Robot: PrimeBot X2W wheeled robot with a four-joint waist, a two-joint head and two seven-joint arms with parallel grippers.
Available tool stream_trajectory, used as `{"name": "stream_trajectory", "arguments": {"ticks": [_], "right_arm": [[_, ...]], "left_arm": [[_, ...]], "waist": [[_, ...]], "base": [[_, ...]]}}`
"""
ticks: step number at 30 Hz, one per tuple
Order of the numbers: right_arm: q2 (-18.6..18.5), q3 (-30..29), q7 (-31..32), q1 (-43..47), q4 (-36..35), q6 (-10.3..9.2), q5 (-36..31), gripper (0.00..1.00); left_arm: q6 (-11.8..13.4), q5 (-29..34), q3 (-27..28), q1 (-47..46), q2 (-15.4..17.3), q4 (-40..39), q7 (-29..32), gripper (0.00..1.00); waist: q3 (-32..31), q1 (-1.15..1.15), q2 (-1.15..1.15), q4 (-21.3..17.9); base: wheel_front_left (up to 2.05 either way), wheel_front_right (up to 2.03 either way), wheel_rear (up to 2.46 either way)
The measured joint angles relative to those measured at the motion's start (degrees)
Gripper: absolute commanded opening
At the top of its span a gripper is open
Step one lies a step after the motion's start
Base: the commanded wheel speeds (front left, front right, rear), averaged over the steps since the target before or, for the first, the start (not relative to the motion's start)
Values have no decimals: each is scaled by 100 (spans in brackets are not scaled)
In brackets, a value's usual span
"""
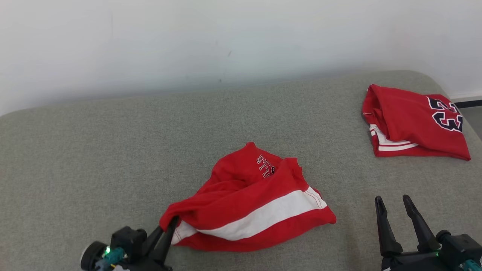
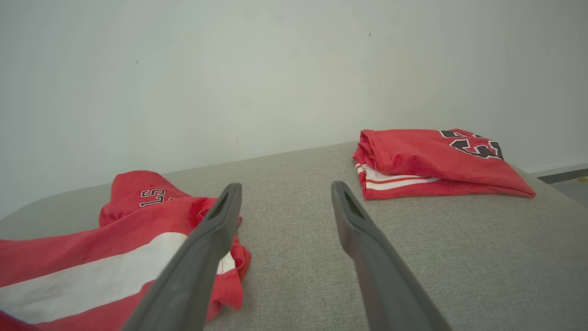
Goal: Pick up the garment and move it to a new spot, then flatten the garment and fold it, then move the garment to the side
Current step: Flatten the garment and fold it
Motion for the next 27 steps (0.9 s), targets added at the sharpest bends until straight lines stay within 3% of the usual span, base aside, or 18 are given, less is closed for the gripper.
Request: {"name": "stream_trajectory", "arguments": {"ticks": [2,10,18,27], "right_arm": [[-12,4,1,13,21,-1,5,100],[-23,-65,1,96,29,-1,4,100],[-21,-102,0,124,-32,-1,-4,100],[-18,-37,0,105,0,-1,-40,100]], "left_arm": [[0,-53,-20,108,-44,53,-1,100],[109,-113,360,615,-385,-156,0,100],[482,276,1712,1323,-572,-1287,-1,100],[559,831,2782,1865,-853,-1871,-1,100]], "waist": [[-17,0,0,5],[-128,0,0,134],[-245,-1,0,407],[-410,0,0,574]], "base": [[0,0,0],[0,0,0],[0,0,0],[0,0,0]]}}
